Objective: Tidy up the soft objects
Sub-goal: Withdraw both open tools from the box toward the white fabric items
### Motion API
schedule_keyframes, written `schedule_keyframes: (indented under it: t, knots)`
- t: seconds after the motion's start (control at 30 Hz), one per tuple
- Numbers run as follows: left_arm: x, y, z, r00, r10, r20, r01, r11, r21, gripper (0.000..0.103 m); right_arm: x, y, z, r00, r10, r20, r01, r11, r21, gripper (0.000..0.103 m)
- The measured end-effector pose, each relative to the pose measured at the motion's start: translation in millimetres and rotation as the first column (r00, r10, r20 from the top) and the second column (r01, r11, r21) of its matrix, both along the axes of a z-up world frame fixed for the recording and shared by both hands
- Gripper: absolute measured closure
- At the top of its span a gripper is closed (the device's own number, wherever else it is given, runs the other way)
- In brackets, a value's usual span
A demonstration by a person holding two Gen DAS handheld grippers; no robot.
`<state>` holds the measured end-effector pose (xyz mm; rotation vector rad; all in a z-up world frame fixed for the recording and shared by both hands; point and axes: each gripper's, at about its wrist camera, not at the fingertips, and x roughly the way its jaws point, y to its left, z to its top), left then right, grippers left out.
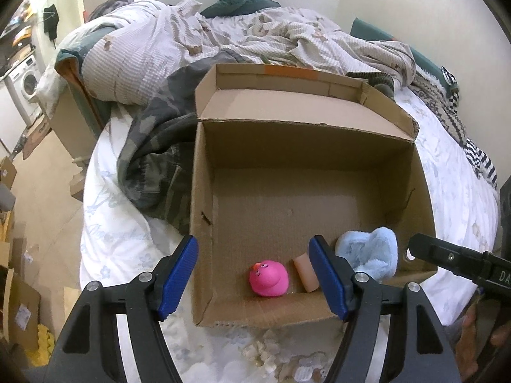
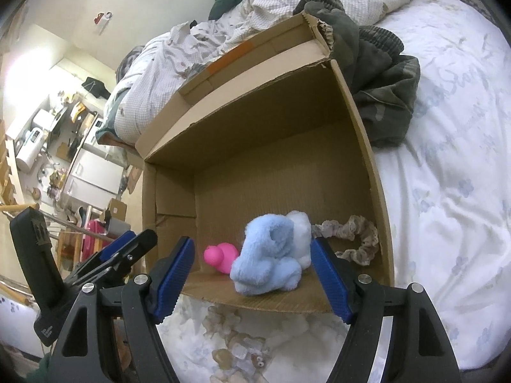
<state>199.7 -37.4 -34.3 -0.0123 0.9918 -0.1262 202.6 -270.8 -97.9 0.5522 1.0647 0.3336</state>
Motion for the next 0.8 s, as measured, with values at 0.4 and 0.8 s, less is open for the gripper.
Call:
schedule_keyframes:
  t: [0.4,0.8]
  knots:
    - [-37,41,14,0.994,0.09,0.061,-0.091,0.996,0.006,0.034,-25,4,9,1.0,0.024,0.009,-0.024,0.999,-0.03,0.023]
    - [-69,69,-2,0.995,0.095,0.041,-0.097,0.994,0.046,0.034,-52,10,3,0.999,0.034,-0.025,-0.034,0.999,-0.01,0.023]
